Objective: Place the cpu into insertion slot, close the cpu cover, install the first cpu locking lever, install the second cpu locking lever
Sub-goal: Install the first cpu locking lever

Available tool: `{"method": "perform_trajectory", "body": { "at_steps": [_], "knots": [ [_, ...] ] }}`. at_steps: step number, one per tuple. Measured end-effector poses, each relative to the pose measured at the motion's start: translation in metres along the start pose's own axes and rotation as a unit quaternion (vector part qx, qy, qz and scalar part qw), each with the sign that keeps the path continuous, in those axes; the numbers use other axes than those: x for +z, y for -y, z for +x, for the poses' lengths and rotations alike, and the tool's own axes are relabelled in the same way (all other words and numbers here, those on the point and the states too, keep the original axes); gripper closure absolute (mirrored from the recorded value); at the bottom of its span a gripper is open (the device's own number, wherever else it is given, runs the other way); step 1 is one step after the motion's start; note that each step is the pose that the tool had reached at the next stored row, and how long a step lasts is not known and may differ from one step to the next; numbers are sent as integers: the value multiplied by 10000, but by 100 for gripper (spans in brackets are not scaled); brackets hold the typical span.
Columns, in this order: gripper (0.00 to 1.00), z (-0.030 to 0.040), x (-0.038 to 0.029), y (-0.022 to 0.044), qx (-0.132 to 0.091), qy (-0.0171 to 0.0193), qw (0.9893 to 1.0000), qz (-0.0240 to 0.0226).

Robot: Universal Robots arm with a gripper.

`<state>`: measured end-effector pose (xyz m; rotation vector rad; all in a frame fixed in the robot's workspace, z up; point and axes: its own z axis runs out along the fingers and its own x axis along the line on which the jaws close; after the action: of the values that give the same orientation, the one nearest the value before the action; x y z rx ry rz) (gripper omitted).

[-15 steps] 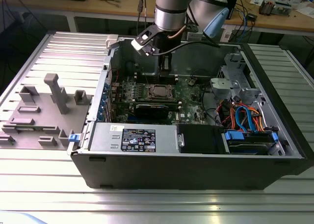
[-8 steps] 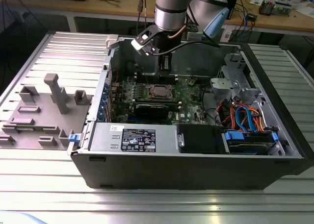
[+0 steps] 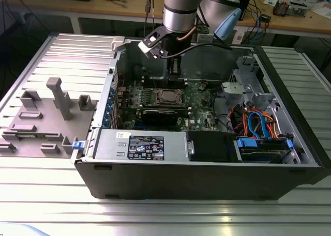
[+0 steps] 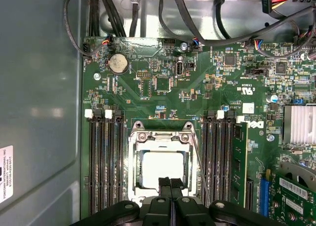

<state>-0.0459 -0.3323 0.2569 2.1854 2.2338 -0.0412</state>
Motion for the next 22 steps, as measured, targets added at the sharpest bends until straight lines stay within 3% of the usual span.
{"method": "perform_trajectory", "body": {
  "at_steps": [4, 8, 11, 13, 17, 18, 21, 22],
  "knots": [
    [89, 0, 0, 0, -296, 2, 9996, -9],
    [89, 0, 1, 0, -794, 6, 9968, -23],
    [89, 0, 4, 0, -1281, 10, 9918, -38],
    [89, 0, 5, 0, -1478, 11, 9890, -44],
    [89, 1, 8, 0, -1873, 14, 9823, -56],
    [89, 1, 8, 0, -2020, 14, 9794, -61],
    [89, 1, 8, 1, -2477, 18, 9688, -74],
    [89, 0, 8, 2, -2541, 19, 9671, -76]
  ]
}}
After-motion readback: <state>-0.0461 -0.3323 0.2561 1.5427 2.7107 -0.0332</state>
